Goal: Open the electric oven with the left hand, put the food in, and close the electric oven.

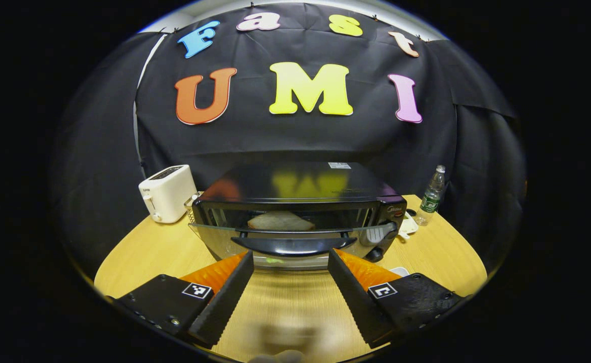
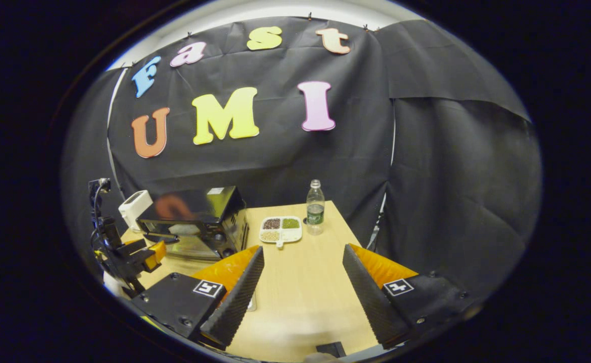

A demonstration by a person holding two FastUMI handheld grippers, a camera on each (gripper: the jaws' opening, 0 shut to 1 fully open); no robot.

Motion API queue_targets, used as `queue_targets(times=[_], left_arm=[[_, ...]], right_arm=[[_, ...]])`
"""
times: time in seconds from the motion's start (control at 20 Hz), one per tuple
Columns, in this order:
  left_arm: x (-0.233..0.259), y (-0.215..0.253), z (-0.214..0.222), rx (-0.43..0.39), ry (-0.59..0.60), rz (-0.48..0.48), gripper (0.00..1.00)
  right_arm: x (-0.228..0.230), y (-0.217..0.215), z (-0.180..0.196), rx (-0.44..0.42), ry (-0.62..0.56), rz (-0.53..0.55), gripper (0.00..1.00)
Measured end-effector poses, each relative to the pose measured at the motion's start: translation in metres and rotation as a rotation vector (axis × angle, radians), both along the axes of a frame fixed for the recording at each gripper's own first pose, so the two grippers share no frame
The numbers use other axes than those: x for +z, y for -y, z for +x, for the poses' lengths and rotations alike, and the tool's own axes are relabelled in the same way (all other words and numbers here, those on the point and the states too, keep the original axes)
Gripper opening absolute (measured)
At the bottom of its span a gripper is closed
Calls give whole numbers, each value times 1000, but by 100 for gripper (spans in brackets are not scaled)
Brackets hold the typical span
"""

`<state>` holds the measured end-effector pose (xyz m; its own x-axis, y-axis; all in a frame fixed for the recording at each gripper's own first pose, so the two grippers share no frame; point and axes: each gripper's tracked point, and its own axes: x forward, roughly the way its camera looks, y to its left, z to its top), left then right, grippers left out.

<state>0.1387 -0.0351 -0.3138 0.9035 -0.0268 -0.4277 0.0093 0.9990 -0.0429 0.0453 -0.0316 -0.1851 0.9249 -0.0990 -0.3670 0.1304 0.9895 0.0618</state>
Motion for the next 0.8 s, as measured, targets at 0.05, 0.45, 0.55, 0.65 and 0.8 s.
queue_targets(times=[0.05,0.45,0.55,0.65,0.8], left_arm=[[-1,0,0,-2,2,-3,97],[3,-2,-5,1,7,-2,97],[6,-4,-8,5,12,-1,97],[13,-5,-12,6,28,5,97],[30,-6,-24,3,57,22,97]], right_arm=[[1,0,0,0,1,0,90],[4,-4,0,11,6,-5,100],[6,-6,-1,15,10,-9,100],[10,-10,-2,22,18,-14,100],[20,-22,-2,48,39,-31,100]])
